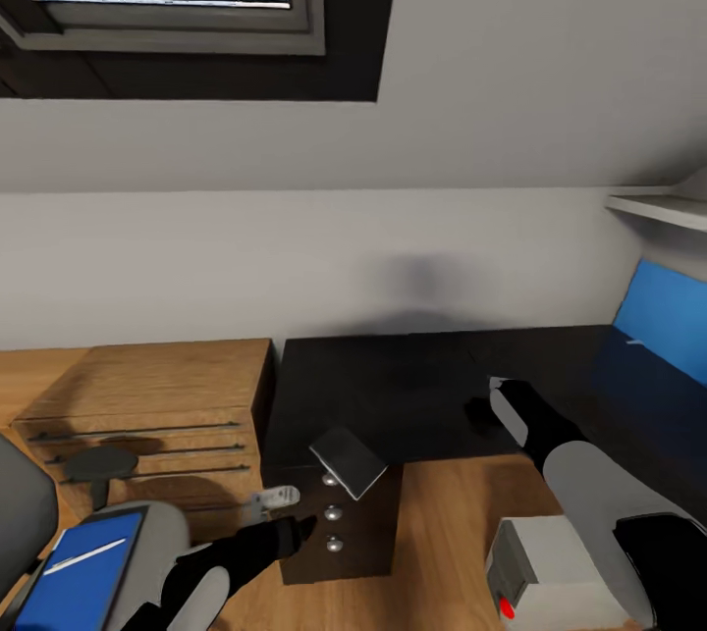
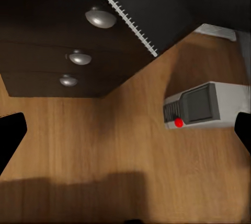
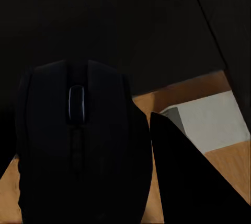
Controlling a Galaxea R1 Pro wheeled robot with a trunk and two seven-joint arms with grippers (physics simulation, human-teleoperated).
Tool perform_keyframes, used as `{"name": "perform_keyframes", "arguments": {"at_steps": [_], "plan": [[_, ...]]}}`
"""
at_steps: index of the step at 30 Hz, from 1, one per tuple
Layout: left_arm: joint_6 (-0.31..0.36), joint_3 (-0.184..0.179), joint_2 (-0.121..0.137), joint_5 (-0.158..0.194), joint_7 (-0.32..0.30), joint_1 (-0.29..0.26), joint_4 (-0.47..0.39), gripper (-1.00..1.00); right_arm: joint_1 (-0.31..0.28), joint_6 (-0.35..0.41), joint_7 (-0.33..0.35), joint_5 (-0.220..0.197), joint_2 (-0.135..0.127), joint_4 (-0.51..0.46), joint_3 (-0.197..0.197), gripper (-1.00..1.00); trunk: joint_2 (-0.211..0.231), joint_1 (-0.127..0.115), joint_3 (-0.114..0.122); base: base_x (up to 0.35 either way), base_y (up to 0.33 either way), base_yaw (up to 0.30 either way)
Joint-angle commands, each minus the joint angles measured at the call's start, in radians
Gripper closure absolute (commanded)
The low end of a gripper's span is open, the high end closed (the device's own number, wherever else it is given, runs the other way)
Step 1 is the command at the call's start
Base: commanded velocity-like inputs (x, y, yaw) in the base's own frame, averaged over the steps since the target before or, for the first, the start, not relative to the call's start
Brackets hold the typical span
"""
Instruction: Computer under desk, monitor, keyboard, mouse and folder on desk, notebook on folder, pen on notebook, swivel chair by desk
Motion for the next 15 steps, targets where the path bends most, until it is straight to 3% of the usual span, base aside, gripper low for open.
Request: {"name": "perform_keyframes", "arguments": {"at_steps": [1,5,9,12,13,14,15], "plan": [[0.000,-0.003,0.000,0.012,0.010,-0.001,-0.002,-1.00,-0.001,0.002,-0.007,-0.012,0.000,-0.001,0.008,1.00,-0.002,0.000,-0.001,-0.190,-0.140,-0.188],[-0.001,-0.023,0.000,0.014,0.011,-0.001,0.000,-1.00,-0.001,0.000,-0.008,-0.012,0.001,-0.002,0.007,1.00,-0.002,0.000,0.005,-0.072,-0.053,-0.190],[-0.022,-0.094,0.000,0.013,0.011,-0.001,0.084,-1.00,-0.001,-0.003,-0.008,-0.012,0.001,-0.004,0.007,1.00,-0.002,0.000,0.010,-0.015,-0.011,-0.191],[-0.122,-0.140,-0.007,0.017,0.005,-0.001,0.231,-1.00,0.000,-0.025,-0.007,-0.013,0.004,-0.005,0.009,1.00,-0.002,0.000,0.014,-0.003,-0.002,-0.193],[-0.151,-0.153,-0.016,0.015,0.003,-0.001,0.296,-1.00,0.004,-0.036,-0.007,-0.013,0.005,-0.010,0.009,1.00,-0.002,0.000,0.016,-0.001,-0.001,-0.197],[-0.210,-0.165,-0.042,0.013,0.001,-0.001,0.417,-1.00,0.036,-0.050,-0.008,-0.013,0.006,-0.064,0.009,1.00,-0.002,0.000,0.017,-0.001,0.000,-0.200],[-0.228,-0.168,-0.049,0.012,0.001,-0.001,0.452,-1.00,0.050,-0.052,-0.008,-0.013,0.007,-0.087,0.009,1.00,-0.002,0.000,0.018,0.000,0.000,-0.200]]}}
